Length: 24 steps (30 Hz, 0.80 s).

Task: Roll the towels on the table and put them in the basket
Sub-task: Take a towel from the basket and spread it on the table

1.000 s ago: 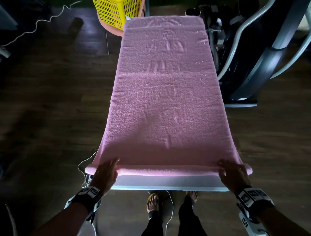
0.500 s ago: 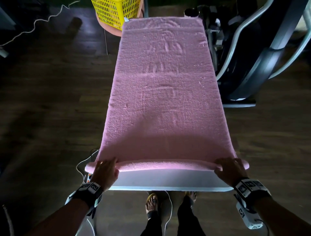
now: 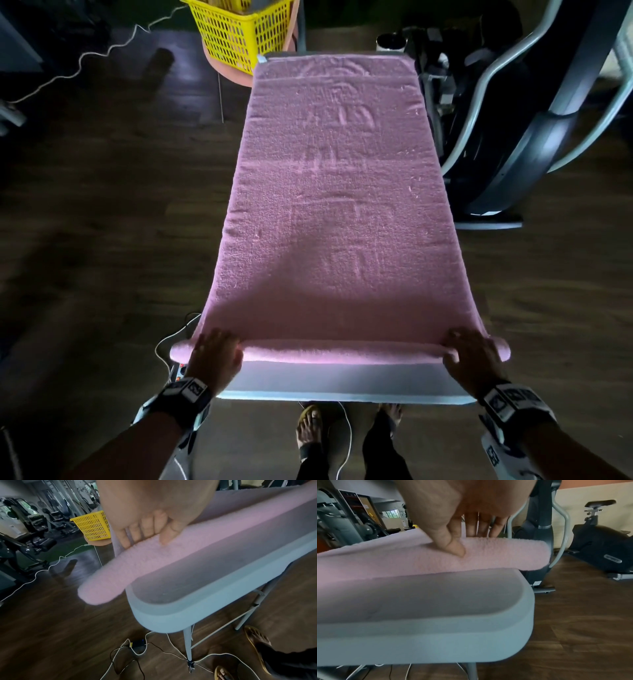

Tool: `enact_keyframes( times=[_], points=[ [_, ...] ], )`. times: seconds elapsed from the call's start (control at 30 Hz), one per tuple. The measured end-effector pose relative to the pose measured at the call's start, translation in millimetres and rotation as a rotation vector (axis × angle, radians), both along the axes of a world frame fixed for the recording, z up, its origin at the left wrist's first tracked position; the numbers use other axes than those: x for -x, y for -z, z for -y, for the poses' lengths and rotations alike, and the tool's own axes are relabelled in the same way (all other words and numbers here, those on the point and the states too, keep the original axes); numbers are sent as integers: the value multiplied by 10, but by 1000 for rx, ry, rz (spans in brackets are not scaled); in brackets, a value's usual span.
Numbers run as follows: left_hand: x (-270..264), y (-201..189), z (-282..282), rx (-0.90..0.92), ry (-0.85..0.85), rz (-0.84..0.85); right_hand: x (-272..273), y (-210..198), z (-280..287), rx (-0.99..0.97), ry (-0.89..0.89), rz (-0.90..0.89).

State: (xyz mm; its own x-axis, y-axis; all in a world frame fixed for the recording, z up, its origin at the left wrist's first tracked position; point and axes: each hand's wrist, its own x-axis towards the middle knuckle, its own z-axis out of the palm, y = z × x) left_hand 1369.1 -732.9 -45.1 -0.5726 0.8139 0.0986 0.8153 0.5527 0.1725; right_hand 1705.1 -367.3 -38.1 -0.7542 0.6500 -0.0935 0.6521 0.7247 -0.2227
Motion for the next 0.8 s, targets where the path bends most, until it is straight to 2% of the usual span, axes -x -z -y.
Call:
enact_keyframes(
  times=[0.07, 0.17, 0.23, 0.37, 0.43, 0.5, 0.6, 0.7, 0.8],
  points=[
    [24, 92, -19, -48, -36, -35, 13, 98, -34, 24, 19, -42],
    [-149, 138, 25, -80, 8, -66, -68, 242, 38, 78, -91, -51],
    [-258, 118, 96, -35, 21, -6, -132, 214, 108, 167, -56, 49],
    [-141, 72, 80, 12, 1, 21, 66, -73, 105, 110, -74, 246],
    [-31, 48, 8, 34, 16, -1, 194, -111, 13, 72, -74, 262],
    [17, 2, -41, 29, 5, 17, 284, -156, -41, 79, -75, 215],
    [9, 20, 29, -14, 8, 61, 155, -43, -46, 100, 14, 23],
    [-59, 63, 139, 23, 18, 136, 9, 57, 71, 198, -14, 81],
    [-43, -73, 51, 124, 22, 139, 11, -11, 160, 135, -9, 115]
  ],
)
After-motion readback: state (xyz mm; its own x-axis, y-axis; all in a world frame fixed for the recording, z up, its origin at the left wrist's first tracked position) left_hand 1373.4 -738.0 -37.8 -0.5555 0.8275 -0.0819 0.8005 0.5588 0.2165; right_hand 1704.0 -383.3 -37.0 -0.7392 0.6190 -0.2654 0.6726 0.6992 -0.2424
